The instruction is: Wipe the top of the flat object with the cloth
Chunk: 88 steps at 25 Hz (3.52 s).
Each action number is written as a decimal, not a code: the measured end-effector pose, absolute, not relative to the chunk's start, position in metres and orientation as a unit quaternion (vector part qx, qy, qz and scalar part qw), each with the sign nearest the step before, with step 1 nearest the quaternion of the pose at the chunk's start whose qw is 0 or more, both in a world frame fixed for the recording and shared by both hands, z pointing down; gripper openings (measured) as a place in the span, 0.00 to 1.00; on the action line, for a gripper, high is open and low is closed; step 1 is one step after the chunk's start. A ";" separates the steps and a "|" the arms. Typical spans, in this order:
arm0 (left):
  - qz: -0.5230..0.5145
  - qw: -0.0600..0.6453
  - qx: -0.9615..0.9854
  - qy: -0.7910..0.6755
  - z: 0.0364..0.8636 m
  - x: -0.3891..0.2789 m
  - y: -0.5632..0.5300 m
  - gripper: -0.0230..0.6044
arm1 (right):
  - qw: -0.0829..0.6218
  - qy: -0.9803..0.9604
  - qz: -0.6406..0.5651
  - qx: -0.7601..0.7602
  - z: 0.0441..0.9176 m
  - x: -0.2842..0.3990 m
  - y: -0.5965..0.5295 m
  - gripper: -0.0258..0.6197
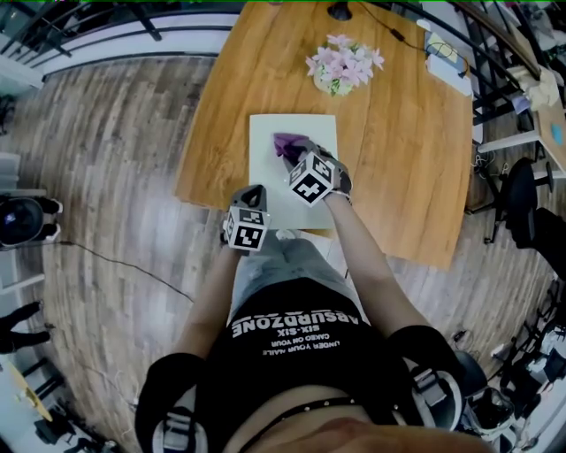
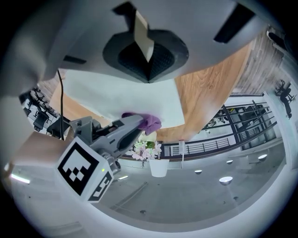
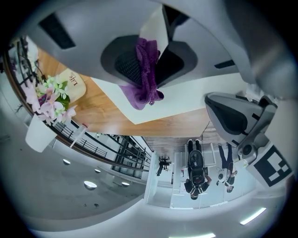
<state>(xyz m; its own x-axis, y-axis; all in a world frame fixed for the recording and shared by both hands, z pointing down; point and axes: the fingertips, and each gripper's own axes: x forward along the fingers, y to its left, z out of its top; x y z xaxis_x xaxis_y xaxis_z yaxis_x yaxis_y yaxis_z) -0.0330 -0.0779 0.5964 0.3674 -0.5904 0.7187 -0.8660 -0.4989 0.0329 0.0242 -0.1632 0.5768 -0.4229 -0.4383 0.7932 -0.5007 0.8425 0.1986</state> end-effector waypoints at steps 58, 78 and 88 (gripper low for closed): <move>0.260 0.242 0.814 -0.459 0.570 -0.052 -0.053 0.06 | 0.447 -0.790 0.099 0.408 0.563 0.113 -0.113 0.19; 0.254 0.270 0.787 -0.493 0.581 -0.095 -0.027 0.06 | 0.429 -0.833 0.076 0.340 0.563 0.016 -0.113 0.19; 0.245 0.281 0.778 -0.506 0.586 -0.106 -0.014 0.06 | 0.429 -0.846 0.060 0.312 0.565 -0.022 -0.112 0.19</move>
<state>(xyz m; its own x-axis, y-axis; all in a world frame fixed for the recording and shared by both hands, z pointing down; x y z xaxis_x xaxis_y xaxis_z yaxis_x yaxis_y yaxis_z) -0.1061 -0.0139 0.5858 0.3684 -0.6484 0.6662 -0.9246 -0.3305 0.1896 -0.0216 -0.1122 0.5651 -0.4371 -0.4762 0.7630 -0.5786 0.7984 0.1668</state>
